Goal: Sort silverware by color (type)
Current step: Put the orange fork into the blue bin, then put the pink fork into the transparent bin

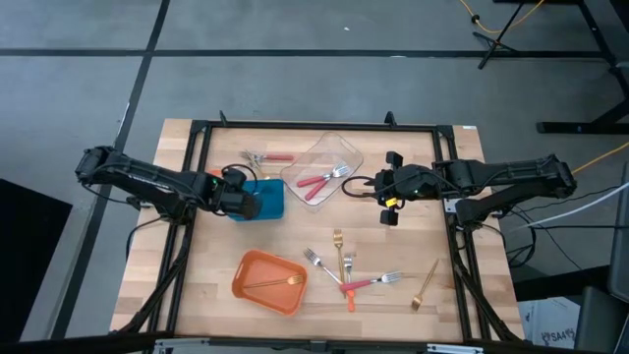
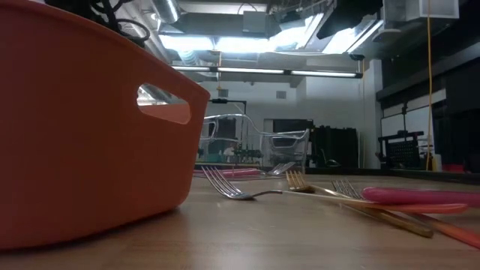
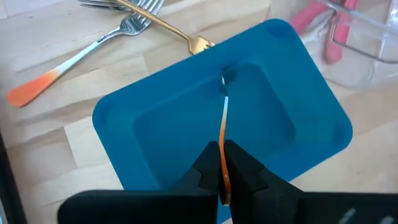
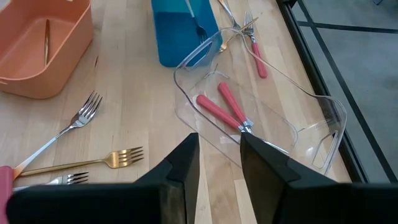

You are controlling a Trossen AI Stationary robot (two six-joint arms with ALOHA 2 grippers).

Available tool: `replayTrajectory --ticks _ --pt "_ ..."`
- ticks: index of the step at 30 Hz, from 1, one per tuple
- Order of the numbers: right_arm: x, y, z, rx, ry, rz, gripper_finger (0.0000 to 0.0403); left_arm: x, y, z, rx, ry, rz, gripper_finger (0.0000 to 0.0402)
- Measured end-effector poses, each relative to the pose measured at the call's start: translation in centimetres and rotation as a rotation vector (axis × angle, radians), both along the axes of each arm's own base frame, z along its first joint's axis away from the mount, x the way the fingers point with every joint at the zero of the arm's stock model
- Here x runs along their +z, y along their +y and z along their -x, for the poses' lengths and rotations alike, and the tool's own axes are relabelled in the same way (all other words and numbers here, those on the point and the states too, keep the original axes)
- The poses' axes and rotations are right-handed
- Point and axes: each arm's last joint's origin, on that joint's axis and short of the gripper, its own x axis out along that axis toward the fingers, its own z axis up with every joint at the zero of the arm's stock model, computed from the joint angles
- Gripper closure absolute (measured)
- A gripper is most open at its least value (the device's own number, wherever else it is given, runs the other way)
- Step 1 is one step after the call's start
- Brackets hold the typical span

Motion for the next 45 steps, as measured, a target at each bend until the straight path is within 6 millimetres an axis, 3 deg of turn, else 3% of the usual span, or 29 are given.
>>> replayTrajectory --ticks 11,19,33,45 --pt "0.0 0.0 0.0 0.0 0.0 0.0 0.0297 -0.2 -0.2 0.32 -0.172 0.11 0.041 0.0397" --pt "0.0 0.01 0.0 0.0 0.0 0.0 0.0297 -0.26 -0.29 0.33 -0.249 0.141 0.055 0.0371" --pt "0.0 0.0 0.0 0.001 0.0 0.0 0.0297 -0.27 -0.32 0.32 -0.252 0.14 0.067 0.0328" --pt "0.0 0.0 0.0 0.001 0.0 0.0 0.0297 -0.26 -0.32 0.31 -0.252 0.137 0.066 0.0326"
